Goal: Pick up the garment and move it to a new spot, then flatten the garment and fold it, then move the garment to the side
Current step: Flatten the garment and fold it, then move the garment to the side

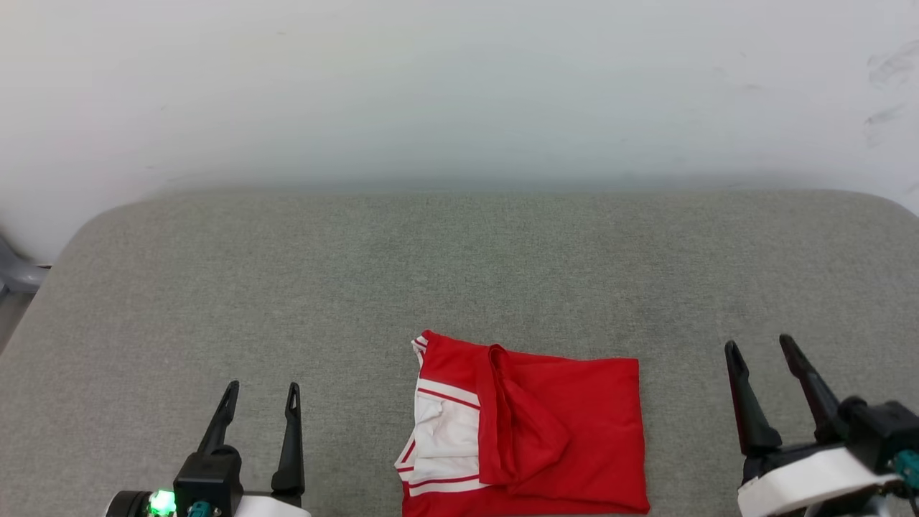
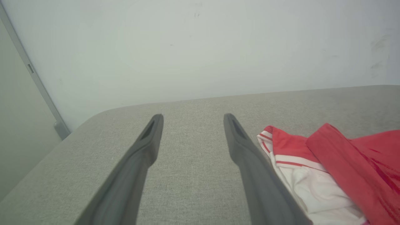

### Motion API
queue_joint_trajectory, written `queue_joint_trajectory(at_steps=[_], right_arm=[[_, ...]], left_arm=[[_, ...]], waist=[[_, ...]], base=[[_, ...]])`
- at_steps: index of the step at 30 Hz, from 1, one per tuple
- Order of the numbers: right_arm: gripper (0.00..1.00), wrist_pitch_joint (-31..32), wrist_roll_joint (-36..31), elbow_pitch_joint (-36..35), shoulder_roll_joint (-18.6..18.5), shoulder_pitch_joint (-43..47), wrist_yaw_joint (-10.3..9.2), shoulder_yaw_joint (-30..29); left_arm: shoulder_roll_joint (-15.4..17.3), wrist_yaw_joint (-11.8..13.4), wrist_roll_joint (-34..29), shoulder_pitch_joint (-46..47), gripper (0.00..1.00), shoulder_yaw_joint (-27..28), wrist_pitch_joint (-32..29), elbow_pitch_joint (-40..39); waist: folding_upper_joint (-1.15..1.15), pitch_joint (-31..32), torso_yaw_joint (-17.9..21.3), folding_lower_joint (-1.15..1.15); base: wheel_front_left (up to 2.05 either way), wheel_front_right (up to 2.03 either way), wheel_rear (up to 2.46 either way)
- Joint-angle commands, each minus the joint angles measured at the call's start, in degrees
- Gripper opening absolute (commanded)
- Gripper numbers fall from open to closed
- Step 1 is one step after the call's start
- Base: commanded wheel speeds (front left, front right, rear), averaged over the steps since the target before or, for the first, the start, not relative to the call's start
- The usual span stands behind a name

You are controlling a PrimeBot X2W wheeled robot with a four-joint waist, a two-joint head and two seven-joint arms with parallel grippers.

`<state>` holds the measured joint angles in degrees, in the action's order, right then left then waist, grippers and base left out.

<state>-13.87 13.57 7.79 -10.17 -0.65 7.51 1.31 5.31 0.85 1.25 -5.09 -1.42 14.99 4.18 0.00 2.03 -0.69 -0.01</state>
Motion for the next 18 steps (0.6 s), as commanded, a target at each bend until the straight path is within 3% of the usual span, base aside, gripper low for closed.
queue_joint_trajectory(at_steps=[1, 18], right_arm=[[1.00, -0.5, -0.5, -0.5, 1.0, 1.5, -0.05, -0.5], [1.00, -1.3, -3.7, -2.7, 4.7, 8.3, -0.05, -0.6]], left_arm=[[0.2, 0.2, -0.1, -1.0, 1.00, 0.1, 0.3, -0.1], [0.3, 0.2, 0.2, -3.4, 1.00, -0.1, 0.3, 0.3]], waist=[[0.00, 0.2, 0.1, 0.01], [0.00, 1.3, -0.5, 0.01]], base=[[0.00, 0.00, 0.00], [0.00, 0.00, 0.00]])
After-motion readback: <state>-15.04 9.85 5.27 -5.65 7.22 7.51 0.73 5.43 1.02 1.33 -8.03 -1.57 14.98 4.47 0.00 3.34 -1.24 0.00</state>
